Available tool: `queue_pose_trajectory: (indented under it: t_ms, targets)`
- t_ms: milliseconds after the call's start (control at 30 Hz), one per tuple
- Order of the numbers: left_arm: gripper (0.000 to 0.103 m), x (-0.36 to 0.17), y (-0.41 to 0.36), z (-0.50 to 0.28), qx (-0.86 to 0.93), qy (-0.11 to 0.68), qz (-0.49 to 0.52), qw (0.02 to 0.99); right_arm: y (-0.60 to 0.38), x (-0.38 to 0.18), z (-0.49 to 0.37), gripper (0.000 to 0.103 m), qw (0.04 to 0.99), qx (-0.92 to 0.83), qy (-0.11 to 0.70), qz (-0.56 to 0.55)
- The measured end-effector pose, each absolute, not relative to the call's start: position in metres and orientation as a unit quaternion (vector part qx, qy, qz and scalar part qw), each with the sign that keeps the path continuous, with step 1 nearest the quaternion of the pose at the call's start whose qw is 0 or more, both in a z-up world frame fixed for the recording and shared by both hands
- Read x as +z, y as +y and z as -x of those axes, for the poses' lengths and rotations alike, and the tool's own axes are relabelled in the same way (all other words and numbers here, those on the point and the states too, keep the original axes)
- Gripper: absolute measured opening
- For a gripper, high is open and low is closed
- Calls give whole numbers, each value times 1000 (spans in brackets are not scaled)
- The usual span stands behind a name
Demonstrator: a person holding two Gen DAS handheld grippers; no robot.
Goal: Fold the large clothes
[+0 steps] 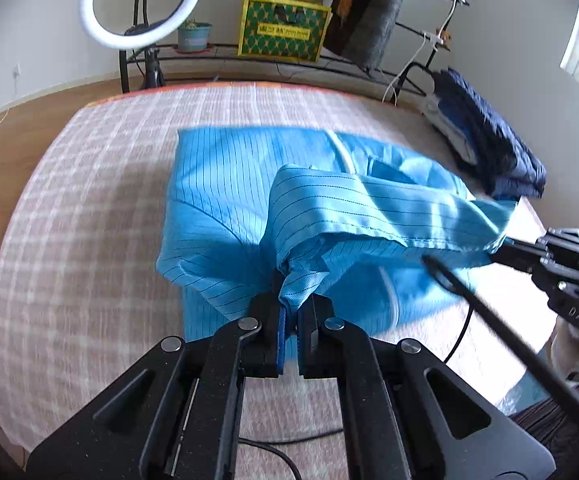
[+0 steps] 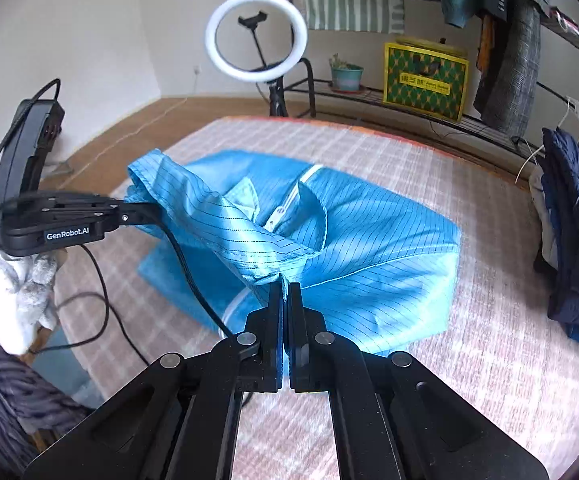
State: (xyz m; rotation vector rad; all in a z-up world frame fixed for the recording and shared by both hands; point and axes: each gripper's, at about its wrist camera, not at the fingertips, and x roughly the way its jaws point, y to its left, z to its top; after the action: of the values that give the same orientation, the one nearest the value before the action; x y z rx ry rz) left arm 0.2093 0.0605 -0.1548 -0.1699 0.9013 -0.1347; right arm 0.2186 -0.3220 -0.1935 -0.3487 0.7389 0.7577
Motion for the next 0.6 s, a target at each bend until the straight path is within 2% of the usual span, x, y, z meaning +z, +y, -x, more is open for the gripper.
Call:
queue_pose_trajectory:
  t_ms: [167,333,500,533,567,600]
  targets:
    - [1,-169,57,-185,-73,449,78,887,-332,-201,-210,1,840,364,360,179]
    - [4,-160,58,-153,-88,452,68,885,-351,-202,-194,8,834,365,368,190]
    - [9,-145,70,-123,-102,450,76,884,-386,-192,-176,9,833,370,376,165]
    - [14,-141,75,-121,-102,448,86,884,-393,-190,-174,12,835,369,380,151]
    - [25,-137,82,-120,-99,441,100,886,-400,-190,-172,15,838,364,383,135]
    - [32,-135,88,-122,-96,436,111,888,-407,-190,-173,24,841,358,389,114]
